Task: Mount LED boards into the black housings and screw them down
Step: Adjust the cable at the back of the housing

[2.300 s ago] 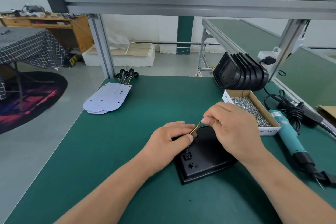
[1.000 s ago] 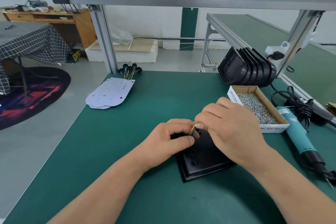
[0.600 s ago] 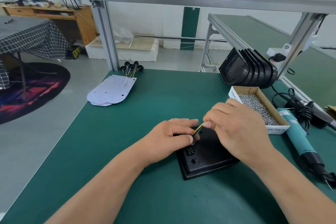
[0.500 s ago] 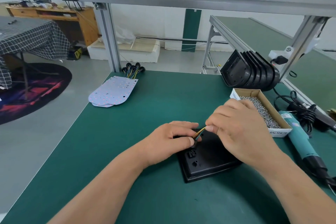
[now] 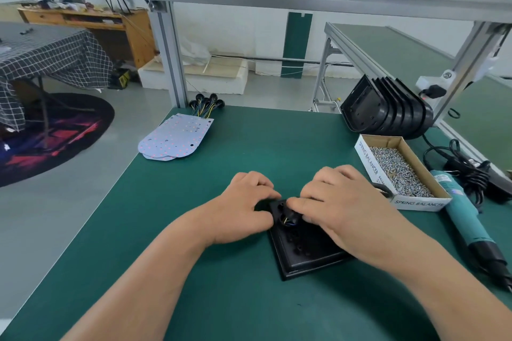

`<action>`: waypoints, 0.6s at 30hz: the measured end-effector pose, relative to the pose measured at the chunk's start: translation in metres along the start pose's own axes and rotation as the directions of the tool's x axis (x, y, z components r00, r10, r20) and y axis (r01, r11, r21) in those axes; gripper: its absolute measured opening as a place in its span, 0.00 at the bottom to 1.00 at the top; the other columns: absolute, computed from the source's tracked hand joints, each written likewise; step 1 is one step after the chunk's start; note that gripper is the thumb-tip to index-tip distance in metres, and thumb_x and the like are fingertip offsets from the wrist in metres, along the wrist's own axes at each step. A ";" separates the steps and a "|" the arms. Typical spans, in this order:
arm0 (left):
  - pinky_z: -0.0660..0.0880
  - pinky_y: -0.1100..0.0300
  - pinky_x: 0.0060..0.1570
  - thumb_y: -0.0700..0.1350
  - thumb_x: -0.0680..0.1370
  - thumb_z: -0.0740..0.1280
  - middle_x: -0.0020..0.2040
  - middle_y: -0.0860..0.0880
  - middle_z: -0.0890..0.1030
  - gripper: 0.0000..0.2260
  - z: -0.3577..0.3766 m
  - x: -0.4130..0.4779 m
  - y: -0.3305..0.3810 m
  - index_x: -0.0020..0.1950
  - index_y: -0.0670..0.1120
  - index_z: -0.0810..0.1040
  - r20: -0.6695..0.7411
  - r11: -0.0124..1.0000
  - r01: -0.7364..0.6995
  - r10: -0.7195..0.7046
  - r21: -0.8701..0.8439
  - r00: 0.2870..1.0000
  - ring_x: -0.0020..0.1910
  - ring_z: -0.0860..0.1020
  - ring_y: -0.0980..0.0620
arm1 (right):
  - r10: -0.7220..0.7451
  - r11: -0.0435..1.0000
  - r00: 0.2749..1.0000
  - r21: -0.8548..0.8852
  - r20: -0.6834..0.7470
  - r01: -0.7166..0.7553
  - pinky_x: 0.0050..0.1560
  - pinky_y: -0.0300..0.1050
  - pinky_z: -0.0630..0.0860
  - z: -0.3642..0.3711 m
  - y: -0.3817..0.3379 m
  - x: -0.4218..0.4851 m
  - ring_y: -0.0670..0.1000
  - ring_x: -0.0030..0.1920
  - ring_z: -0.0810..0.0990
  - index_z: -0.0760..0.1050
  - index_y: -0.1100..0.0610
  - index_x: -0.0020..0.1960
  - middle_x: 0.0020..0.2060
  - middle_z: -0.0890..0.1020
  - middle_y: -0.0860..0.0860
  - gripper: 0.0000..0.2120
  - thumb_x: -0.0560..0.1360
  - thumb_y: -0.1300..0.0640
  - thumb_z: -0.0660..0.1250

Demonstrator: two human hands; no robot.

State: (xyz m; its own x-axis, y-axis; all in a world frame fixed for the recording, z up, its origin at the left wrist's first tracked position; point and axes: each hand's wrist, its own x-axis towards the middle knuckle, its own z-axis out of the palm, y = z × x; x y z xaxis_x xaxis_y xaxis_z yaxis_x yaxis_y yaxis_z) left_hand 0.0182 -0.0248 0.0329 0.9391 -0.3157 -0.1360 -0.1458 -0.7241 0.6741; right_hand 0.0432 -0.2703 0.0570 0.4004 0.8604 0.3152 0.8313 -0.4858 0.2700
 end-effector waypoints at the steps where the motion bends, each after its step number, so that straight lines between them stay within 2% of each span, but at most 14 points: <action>1: 0.57 0.65 0.71 0.52 0.71 0.61 0.67 0.57 0.70 0.26 0.001 0.000 -0.001 0.69 0.55 0.81 0.000 1.000 0.000 0.000 -0.026 1.000 0.72 0.59 0.58 | 0.007 1.000 1.000 0.026 0.025 -0.007 0.48 0.52 0.73 -0.002 0.001 0.000 0.53 0.48 0.76 0.81 0.46 0.60 0.45 0.79 0.42 0.09 0.81 0.53 0.68; 4: 0.58 0.63 0.71 0.49 0.76 0.65 0.66 0.59 0.70 0.19 0.001 0.002 -0.005 0.66 0.57 0.82 -0.008 0.999 -0.017 0.016 -0.050 1.000 0.72 0.59 0.59 | 0.049 0.989 0.995 0.137 0.089 -0.061 0.42 0.51 0.74 -0.006 0.005 -0.002 0.52 0.44 0.74 0.81 0.43 0.60 0.42 0.78 0.42 0.11 0.82 0.44 0.64; 7: 0.57 0.58 0.76 0.44 0.81 0.68 0.66 0.60 0.70 0.17 0.003 0.003 -0.009 0.67 0.59 0.82 -0.023 0.998 -0.041 0.040 -0.037 0.999 0.73 0.59 0.58 | 0.083 0.986 0.990 0.136 0.110 -0.098 0.42 0.51 0.74 -0.006 0.003 -0.002 0.51 0.42 0.74 0.82 0.43 0.58 0.39 0.77 0.42 0.14 0.82 0.40 0.60; 9: 0.57 0.54 0.78 0.43 0.82 0.67 0.66 0.60 0.70 0.17 0.002 0.004 -0.009 0.68 0.59 0.82 -0.024 0.999 -0.045 0.044 -0.029 0.999 0.73 0.59 0.57 | 0.084 0.988 0.990 0.122 0.117 -0.098 0.50 0.51 0.74 -0.006 0.003 -0.003 0.51 0.45 0.76 0.81 0.43 0.58 0.41 0.78 0.41 0.14 0.83 0.39 0.59; 12: 0.56 0.50 0.79 0.43 0.82 0.66 0.66 0.60 0.71 0.17 0.003 0.005 -0.009 0.68 0.58 0.81 -0.027 0.999 -0.048 0.048 -0.004 0.998 0.73 0.60 0.56 | 0.027 0.997 0.996 0.073 0.080 -0.033 0.61 0.53 0.71 -0.006 0.001 -0.002 0.49 0.55 0.77 0.79 0.45 0.60 0.51 0.80 0.38 0.12 0.84 0.42 0.61; 13: 0.56 0.49 0.79 0.43 0.82 0.66 0.66 0.60 0.71 0.17 0.004 0.005 -0.009 0.68 0.58 0.81 -0.032 0.999 -0.051 0.051 0.009 0.998 0.73 0.60 0.55 | 0.013 0.999 0.998 0.050 0.068 -0.017 0.61 0.54 0.72 -0.005 -0.001 -0.001 0.50 0.55 0.77 0.79 0.46 0.61 0.51 0.80 0.39 0.12 0.84 0.43 0.61; 15: 0.56 0.48 0.79 0.43 0.83 0.65 0.66 0.60 0.71 0.17 0.005 0.005 -0.009 0.69 0.59 0.81 -0.037 0.998 -0.053 0.054 0.021 0.998 0.73 0.60 0.55 | 0.024 1.000 0.999 0.019 0.034 -0.024 0.54 0.53 0.74 -0.002 -0.006 0.000 0.53 0.48 0.77 0.80 0.50 0.59 0.44 0.80 0.44 0.12 0.84 0.46 0.61; 18: 0.55 0.49 0.79 0.45 0.83 0.65 0.65 0.61 0.71 0.17 0.006 0.005 -0.008 0.69 0.61 0.80 -0.032 0.998 -0.056 0.057 0.023 0.998 0.72 0.60 0.56 | 0.127 0.992 0.990 0.018 -0.055 -0.126 0.43 0.53 0.71 0.000 -0.013 0.006 0.55 0.39 0.73 0.81 0.53 0.46 0.35 0.75 0.47 0.10 0.81 0.51 0.63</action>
State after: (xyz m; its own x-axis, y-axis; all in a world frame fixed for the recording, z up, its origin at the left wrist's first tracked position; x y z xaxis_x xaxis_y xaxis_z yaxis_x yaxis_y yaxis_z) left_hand 0.0222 -0.0242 0.0228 0.9389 -0.3362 -0.0740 -0.2052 -0.7191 0.6639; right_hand 0.0348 -0.2583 0.0554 0.4809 0.7821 0.3963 0.7810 -0.5875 0.2119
